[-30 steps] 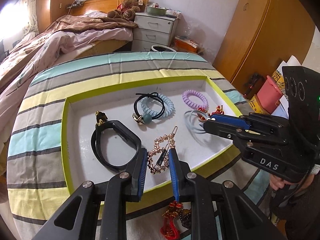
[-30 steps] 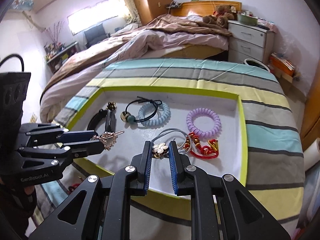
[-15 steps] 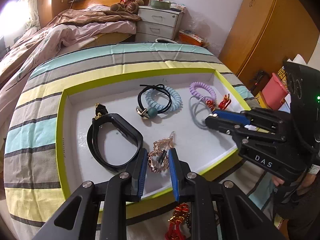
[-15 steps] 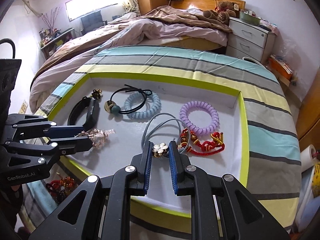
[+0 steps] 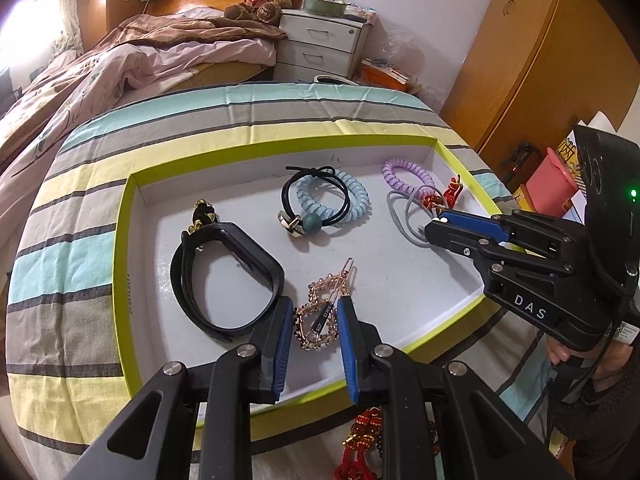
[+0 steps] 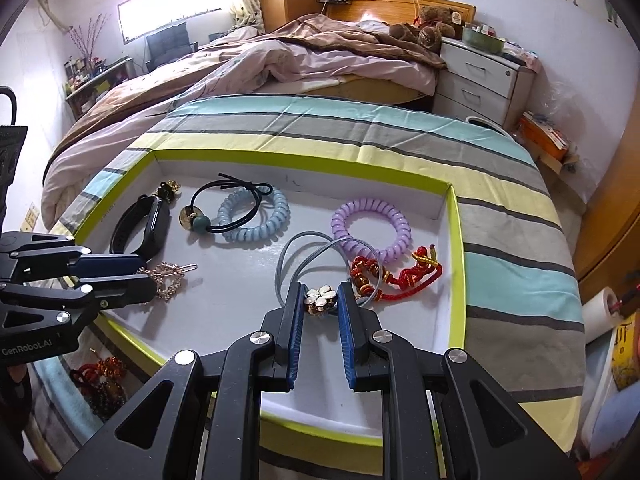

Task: Organize jewelry
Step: 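Open both tools to release the chain and hair tie in the box, withdraw, then grasp the dark beaded bracelet with the right tool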

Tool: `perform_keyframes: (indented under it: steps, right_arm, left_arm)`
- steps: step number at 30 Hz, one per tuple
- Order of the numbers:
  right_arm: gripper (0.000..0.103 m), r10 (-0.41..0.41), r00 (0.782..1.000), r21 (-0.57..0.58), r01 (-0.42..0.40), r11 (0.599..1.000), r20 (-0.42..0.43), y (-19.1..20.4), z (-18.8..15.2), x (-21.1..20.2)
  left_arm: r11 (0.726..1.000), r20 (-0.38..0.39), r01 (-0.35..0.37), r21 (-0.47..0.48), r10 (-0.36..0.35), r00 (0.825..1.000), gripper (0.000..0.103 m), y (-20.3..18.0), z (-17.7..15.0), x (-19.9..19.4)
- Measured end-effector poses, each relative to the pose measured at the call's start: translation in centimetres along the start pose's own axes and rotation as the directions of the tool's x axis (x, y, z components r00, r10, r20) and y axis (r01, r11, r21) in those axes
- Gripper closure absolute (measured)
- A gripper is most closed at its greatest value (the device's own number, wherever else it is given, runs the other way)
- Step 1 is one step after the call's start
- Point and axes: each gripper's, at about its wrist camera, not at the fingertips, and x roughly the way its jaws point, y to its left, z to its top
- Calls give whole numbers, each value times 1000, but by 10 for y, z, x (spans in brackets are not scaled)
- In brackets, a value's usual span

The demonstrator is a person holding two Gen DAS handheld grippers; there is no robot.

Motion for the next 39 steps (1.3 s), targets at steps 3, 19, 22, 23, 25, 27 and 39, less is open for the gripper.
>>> perform_keyframes:
  steps: [3, 19, 22, 23, 25, 27, 39]
  right_arm:
    - [85, 12, 1000, 3, -12, 1000, -2, -1, 0, 0]
    - [63, 19, 999, 19, -20, 1000, 31, 2, -4, -13]
    - [63, 23, 999, 21, -24, 1000, 40, 4, -4, -18]
    - [63, 23, 999, 20, -24, 1000, 47, 5, -5, -21]
    - [63, 24, 998, 20, -25, 999, 58, 7, -7, -26]
    - [63, 30, 997, 21, -32, 999, 76, 9, -10, -33]
    - [63, 147, 982, 19, -151, 988, 117, 37, -43, -66]
  left_arm:
    - [1000, 0, 3, -2, -3, 1000, 81, 0, 0, 0]
    - [999, 37, 40, -12, -40, 999, 65, -2, -5, -18]
    - [1000, 50, 29, -9, -28, 998, 65, -3, -7, -25]
    - [1000, 57, 27, -13, -27, 998, 65, -3, -9, -29]
    - [999, 69, 31, -18, -30, 997, 64, -2, -12, -36]
    - [999, 81, 27, -24, -25, 996, 64, -1, -16, -43]
    - [996, 150, 18, -84, -5, 989, 64, 15, -53, -86]
